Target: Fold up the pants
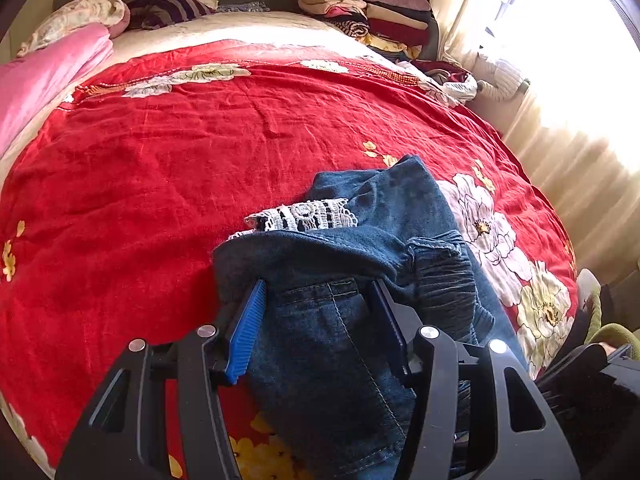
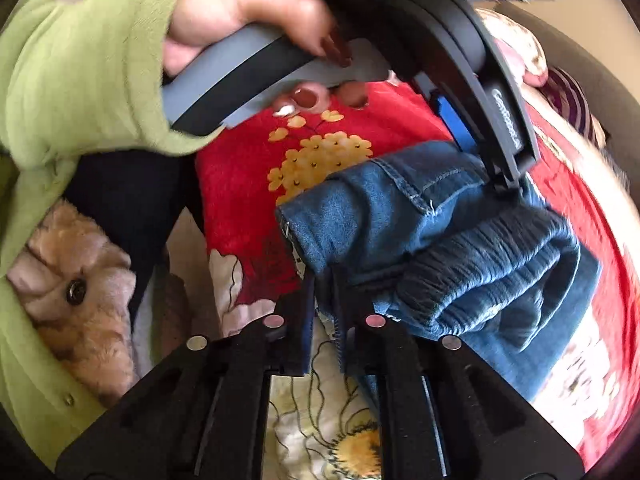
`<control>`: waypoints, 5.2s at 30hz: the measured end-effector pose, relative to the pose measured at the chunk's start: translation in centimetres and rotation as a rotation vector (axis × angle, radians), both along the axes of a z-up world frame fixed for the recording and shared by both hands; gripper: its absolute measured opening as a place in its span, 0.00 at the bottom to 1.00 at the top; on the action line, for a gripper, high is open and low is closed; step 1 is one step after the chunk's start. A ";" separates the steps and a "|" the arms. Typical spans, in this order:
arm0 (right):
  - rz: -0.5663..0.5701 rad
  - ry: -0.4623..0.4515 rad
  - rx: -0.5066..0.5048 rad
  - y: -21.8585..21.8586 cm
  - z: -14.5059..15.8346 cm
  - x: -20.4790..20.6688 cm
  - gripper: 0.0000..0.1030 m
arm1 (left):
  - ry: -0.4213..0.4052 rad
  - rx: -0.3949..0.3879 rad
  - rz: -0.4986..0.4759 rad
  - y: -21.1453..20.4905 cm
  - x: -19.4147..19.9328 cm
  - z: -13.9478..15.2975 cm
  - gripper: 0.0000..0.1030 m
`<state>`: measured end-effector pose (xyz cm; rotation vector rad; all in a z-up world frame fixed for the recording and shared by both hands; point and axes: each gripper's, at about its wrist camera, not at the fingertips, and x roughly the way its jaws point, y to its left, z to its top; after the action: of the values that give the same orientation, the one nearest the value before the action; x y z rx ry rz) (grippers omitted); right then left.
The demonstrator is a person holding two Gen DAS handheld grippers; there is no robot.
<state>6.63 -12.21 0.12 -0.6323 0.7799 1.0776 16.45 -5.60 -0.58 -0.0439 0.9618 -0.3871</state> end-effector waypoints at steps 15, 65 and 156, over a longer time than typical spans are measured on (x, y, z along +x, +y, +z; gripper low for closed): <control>-0.264 -0.041 0.321 -7.3 8.7 0.4 0.44 | -0.099 -0.016 -0.010 -0.7 -2.4 3.6 0.67; -0.746 0.375 0.334 -10.7 -2.3 13.1 0.20 | -0.016 -0.077 0.075 0.1 -2.2 -2.9 0.53; -0.932 -0.019 0.254 -9.4 3.4 1.9 0.91 | -0.091 0.064 0.228 3.2 -13.4 0.6 0.96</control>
<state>8.49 -21.59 3.49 -0.0209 0.7771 0.2968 3.07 -2.36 0.03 -0.0763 0.8684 -0.1463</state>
